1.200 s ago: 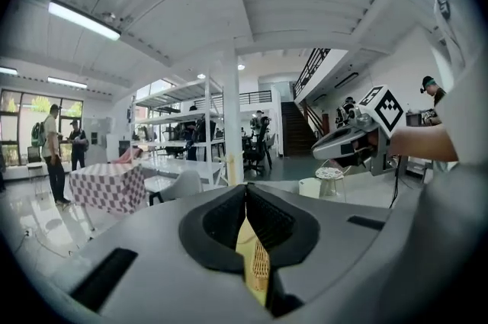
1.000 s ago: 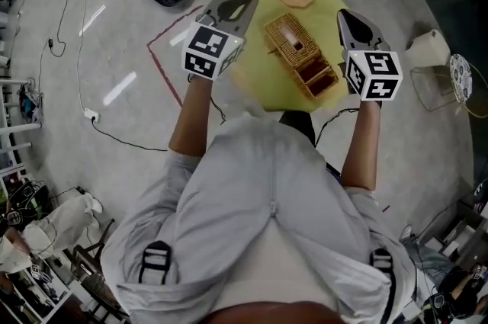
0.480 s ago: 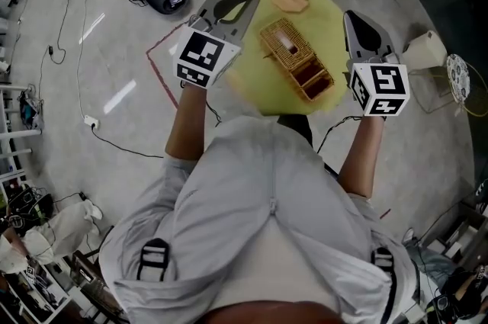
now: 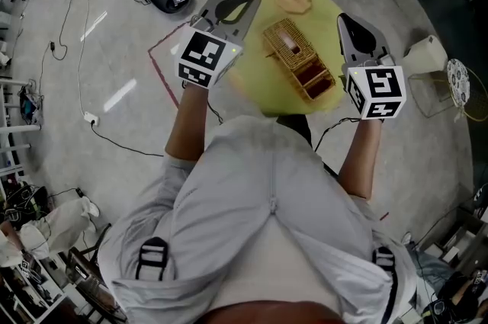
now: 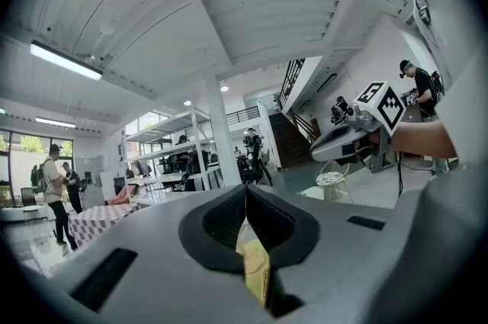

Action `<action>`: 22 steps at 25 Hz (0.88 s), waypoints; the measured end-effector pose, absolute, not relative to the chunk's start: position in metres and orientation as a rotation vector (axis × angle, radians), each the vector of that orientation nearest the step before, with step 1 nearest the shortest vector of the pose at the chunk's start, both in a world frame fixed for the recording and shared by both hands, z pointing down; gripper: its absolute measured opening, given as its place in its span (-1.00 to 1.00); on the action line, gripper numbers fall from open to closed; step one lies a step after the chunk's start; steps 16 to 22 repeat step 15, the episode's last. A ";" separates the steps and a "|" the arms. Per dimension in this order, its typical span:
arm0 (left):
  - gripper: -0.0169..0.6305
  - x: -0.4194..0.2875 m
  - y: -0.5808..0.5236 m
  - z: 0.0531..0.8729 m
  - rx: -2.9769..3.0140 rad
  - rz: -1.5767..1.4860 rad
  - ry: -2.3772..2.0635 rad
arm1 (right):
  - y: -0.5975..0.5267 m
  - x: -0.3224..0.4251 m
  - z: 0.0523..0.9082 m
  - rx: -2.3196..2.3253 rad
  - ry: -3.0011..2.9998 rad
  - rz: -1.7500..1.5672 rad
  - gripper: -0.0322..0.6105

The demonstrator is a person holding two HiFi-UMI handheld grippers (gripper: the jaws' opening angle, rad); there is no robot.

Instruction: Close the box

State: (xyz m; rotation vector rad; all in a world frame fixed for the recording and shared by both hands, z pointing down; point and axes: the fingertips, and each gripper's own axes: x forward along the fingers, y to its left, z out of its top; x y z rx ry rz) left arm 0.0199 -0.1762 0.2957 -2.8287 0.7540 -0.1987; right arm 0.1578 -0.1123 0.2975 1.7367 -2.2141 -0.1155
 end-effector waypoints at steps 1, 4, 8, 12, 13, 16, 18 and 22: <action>-0.86 0.019 -0.175 0.297 -2.831 -0.200 0.757 | -0.112 0.157 0.298 1.735 -2.214 -0.116 -0.83; -0.86 0.013 -0.175 0.302 -2.835 -0.226 0.772 | -0.111 0.153 0.300 1.731 -2.210 -0.115 -0.83; -0.85 0.012 -0.174 0.307 -2.833 -0.241 0.775 | -0.111 0.151 0.305 1.727 -2.203 -0.106 -0.83; -0.86 0.017 -0.173 0.310 -2.840 -0.243 0.766 | -0.112 0.154 0.309 1.727 -2.199 -0.097 -0.83; -0.86 0.018 -0.173 0.311 -2.841 -0.247 0.765 | -0.112 0.154 0.310 1.728 -2.198 -0.095 -0.83; -0.86 0.018 -0.174 0.314 -2.841 -0.254 0.764 | -0.112 0.154 0.311 1.731 -2.196 -0.092 -0.83; -0.86 0.018 -0.174 0.314 -2.841 -0.254 0.764 | -0.112 0.154 0.311 1.731 -2.196 -0.092 -0.83; -0.86 0.018 -0.174 0.314 -2.841 -0.254 0.764 | -0.112 0.154 0.311 1.731 -2.196 -0.092 -0.83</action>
